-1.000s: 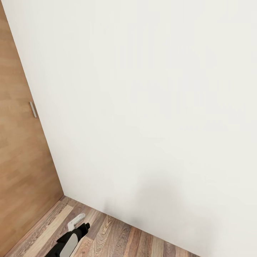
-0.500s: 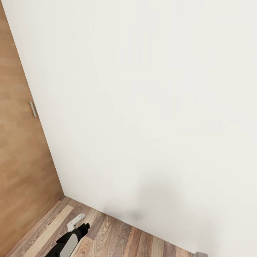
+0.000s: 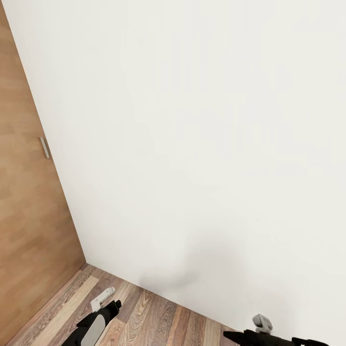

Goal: In the bedroom, move the book from the bed onto either nightstand, and place the two sandals side by side next to the bed.

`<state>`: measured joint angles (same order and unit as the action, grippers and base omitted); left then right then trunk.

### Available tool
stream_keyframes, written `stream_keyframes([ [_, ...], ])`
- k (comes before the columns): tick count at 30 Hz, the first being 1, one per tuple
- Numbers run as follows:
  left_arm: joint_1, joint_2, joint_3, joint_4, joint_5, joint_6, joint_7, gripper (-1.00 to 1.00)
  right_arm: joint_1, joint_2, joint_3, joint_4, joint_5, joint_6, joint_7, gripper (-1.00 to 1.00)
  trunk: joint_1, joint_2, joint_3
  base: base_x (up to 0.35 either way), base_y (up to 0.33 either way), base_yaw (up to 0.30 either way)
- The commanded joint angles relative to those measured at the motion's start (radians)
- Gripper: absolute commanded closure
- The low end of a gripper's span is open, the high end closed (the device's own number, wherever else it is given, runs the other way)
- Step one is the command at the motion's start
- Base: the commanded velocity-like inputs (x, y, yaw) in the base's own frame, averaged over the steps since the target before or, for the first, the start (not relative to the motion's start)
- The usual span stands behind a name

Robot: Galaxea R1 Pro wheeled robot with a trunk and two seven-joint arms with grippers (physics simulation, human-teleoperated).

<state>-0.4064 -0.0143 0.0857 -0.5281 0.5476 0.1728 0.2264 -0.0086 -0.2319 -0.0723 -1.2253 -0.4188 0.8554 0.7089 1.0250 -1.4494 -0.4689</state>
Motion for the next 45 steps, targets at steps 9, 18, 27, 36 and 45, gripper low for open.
stream_keyframes([
  [9,0.000,-0.004,0.003,-0.003,0.009,0.005,0.004,-1.00,-0.033,-0.001,-0.001,-0.093,-0.034,0.058,0.011,-1.00,0.000,-0.001,-0.001,0.000,0.000,0.000],
  [18,0.000,-0.005,0.002,-0.003,0.009,0.005,0.004,-1.00,-0.047,-0.002,0.000,-0.122,-0.108,0.100,0.097,-1.00,0.000,-0.001,-0.001,0.000,0.000,0.000],
  [27,0.000,-0.007,0.002,-0.003,0.009,0.005,0.004,-1.00,-0.049,0.000,0.002,-0.124,-0.124,0.108,0.121,-1.00,0.000,-0.001,-0.001,0.000,0.000,0.000],
  [36,0.000,-0.019,0.002,-0.002,0.008,0.005,0.005,-1.00,-0.050,0.003,0.004,-0.121,-0.124,0.108,0.124,-1.00,0.011,-0.022,-0.011,0.000,0.000,0.000],
  [45,0.000,-0.021,0.002,-0.001,0.008,0.005,0.004,-1.00,-0.050,0.003,0.003,-0.119,-0.122,0.108,0.124,-1.00,0.046,-0.085,-0.039,0.000,0.000,0.000],
])
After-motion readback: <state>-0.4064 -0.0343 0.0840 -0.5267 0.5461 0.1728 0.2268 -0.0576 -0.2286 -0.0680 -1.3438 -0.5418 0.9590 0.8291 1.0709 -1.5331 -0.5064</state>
